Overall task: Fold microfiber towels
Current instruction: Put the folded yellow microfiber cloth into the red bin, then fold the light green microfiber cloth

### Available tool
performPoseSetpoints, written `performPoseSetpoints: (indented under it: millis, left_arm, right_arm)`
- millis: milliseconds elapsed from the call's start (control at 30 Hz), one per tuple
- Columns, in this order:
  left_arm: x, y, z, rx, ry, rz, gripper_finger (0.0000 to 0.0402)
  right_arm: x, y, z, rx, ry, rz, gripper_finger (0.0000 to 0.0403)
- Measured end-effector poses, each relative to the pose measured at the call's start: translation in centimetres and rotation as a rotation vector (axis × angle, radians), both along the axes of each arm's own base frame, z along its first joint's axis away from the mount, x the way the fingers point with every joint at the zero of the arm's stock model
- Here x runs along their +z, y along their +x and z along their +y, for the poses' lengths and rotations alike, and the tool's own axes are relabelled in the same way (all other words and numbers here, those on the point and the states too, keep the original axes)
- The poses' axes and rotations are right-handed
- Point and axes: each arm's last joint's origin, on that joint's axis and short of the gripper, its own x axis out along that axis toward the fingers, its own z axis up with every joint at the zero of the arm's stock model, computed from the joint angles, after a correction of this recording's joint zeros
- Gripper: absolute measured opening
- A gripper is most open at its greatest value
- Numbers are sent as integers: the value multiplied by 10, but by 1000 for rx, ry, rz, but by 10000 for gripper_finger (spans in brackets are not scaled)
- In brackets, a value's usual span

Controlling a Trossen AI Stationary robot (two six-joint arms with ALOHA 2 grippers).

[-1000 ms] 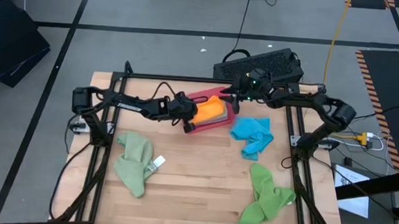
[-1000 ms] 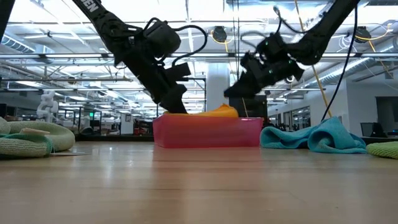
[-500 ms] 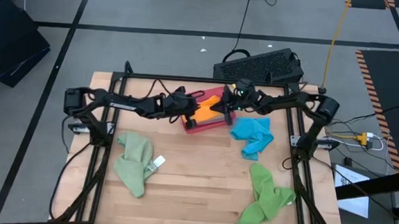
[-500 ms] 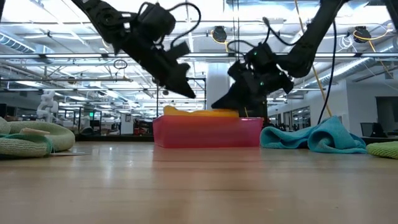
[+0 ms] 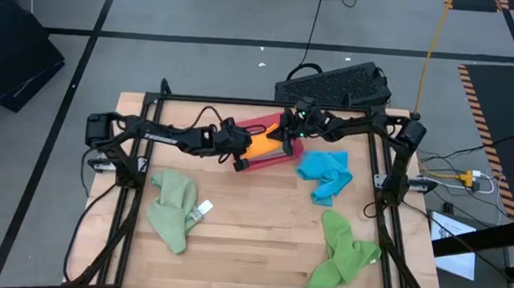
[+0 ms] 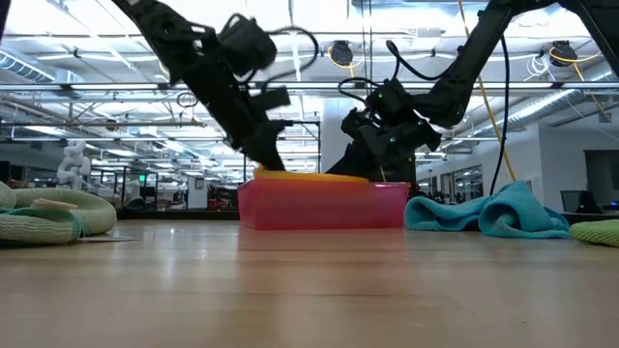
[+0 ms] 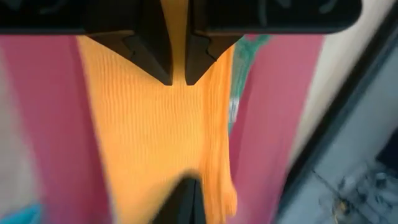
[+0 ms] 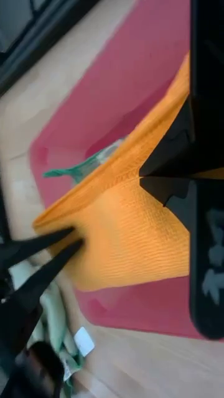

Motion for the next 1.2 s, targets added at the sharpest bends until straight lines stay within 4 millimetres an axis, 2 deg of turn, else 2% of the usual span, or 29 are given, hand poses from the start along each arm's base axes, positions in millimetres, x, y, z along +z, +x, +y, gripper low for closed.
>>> performPoseSetpoints:
  millis: [133,300,500,633,833,1033,1200]
  left_arm:
    - [-14,-1,9,32,-28,47,46]
    - [-21,0,14,23,-69,56,46]
    - [-20,-1,14,19,-81,51,46]
    - [-15,-1,14,5,-62,42,46]
    - [0,-7,14,-12,-33,22,46]
    - [34,-16,11,-27,23,-78,46]
    - [64,-36,-2,-31,17,-98,46]
  right_arm:
    - [-7,-3,0,-40,-44,86,1]
    - [-12,-4,0,-42,-52,120,0]
    - [-16,-4,0,-55,-68,139,0]
    - [-9,-5,1,-56,-61,127,0]
    - [14,-8,3,-60,-94,72,0]
    - [41,-12,6,-63,-134,14,0]
    - [68,-21,21,-42,-127,19,0]
